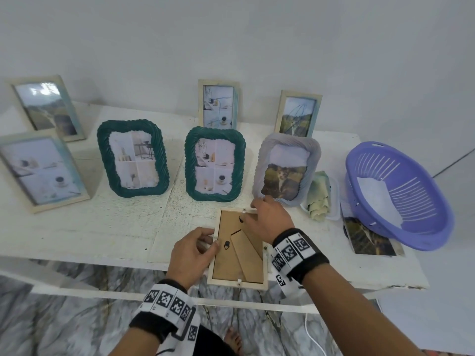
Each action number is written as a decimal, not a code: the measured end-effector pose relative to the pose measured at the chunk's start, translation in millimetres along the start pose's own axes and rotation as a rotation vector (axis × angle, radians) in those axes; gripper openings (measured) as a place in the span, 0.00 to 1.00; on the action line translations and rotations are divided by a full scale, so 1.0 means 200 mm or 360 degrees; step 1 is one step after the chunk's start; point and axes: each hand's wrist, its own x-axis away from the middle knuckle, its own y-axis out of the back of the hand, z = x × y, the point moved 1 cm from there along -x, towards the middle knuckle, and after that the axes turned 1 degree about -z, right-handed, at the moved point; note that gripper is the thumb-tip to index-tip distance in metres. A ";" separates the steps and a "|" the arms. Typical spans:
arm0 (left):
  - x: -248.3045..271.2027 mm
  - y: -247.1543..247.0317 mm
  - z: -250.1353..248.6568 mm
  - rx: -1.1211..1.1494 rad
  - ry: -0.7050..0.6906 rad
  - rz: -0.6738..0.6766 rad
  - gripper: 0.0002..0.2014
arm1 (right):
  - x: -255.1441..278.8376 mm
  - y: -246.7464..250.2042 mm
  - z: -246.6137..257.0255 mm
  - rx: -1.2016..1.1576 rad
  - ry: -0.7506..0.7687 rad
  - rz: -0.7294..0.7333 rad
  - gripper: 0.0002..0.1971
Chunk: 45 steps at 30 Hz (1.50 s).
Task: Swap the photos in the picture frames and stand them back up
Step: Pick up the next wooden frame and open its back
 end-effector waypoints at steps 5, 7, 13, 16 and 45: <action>0.00 -0.01 0.01 0.0063 0.0028 -0.0018 0.10 | -0.05 0.00 0.01 0.0145 -0.0015 0.0032 0.21; 0.00 -0.01 0.01 0.0068 0.0028 -0.0022 0.10 | -0.06 0.00 0.02 0.0192 0.0011 0.0038 0.19; 0.00 -0.01 0.01 0.0063 -0.0023 -0.0003 0.10 | -0.09 0.03 -0.02 0.0173 0.0106 0.0050 0.11; 0.00 0.00 0.01 0.0070 -0.0035 0.0015 0.10 | -0.10 0.05 -0.02 0.0152 0.0120 0.0037 0.10; -0.03 0.01 0.02 0.0171 0.0013 0.0044 0.13 | 0.66 -0.29 0.14 0.0162 0.0284 -0.0329 0.10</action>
